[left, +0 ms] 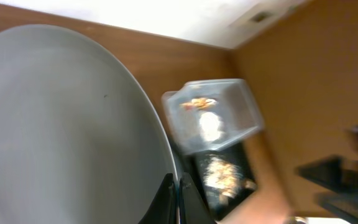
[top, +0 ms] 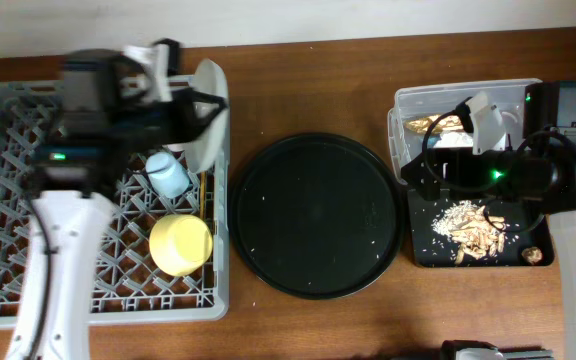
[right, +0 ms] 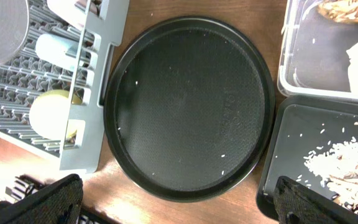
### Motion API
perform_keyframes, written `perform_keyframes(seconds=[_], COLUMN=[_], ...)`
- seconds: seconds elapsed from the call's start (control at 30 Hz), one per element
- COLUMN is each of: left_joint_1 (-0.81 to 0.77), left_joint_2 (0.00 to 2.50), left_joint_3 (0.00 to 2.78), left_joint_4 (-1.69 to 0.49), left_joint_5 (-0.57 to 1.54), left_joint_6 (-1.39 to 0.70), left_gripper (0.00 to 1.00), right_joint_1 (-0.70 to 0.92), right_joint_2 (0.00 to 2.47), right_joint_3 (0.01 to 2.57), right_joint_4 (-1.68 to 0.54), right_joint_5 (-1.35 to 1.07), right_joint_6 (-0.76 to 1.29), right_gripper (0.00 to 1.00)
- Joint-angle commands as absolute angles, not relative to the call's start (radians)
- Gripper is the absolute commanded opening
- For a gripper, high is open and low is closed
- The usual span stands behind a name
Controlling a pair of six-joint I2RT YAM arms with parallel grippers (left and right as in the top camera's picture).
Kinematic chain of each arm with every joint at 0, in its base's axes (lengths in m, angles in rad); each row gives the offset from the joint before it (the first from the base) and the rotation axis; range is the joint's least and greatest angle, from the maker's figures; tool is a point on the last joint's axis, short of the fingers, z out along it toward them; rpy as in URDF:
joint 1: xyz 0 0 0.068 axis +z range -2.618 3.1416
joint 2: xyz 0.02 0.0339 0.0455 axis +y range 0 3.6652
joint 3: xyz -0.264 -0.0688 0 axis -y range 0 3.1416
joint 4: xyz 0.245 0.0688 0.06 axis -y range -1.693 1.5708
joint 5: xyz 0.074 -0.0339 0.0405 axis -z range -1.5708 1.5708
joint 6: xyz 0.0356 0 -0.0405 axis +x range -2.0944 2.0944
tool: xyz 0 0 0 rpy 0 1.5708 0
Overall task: Sort waste into correct bins and load items into the dishwasher rack
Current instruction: 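Lift the white plate and stand it upright in the dish rack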
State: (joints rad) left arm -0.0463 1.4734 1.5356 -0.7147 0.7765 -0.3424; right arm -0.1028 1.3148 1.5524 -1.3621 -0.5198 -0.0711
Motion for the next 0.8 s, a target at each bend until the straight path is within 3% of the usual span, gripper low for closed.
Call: perform_keyframes(seconds=[0.0, 0.13, 0.33, 0.77], left_joint_1=[0.125, 0.19, 0.255, 0.286], left_joint_2=[1.551, 1.689, 1.819, 1.835], left_joint_3=[1.543, 1.541, 1.54, 1.452], left_joint_4=[-0.712, -0.712, -0.712, -0.759], left_joint_5=[1.328, 1.476, 1.473, 1.354], left_joint_6=[-0.251, -0.236, -0.229, -0.207], left_gripper=[0.0, 0.0, 0.0, 0.0], right_joint_1=[-0.097, -0.097, -0.097, -0.097], right_joint_2=[1.316, 1.316, 1.316, 1.316], right_joint_3=[1.547, 1.547, 1.547, 1.547], right_joint_4=[-1.362, -1.362, -1.362, -1.362], right_joint_5=[-0.511, -0.511, -0.511, -0.511], right_joint_6=[-0.073, -0.073, -0.073, -0.073], right_gripper=[0.99, 0.99, 0.99, 0.99])
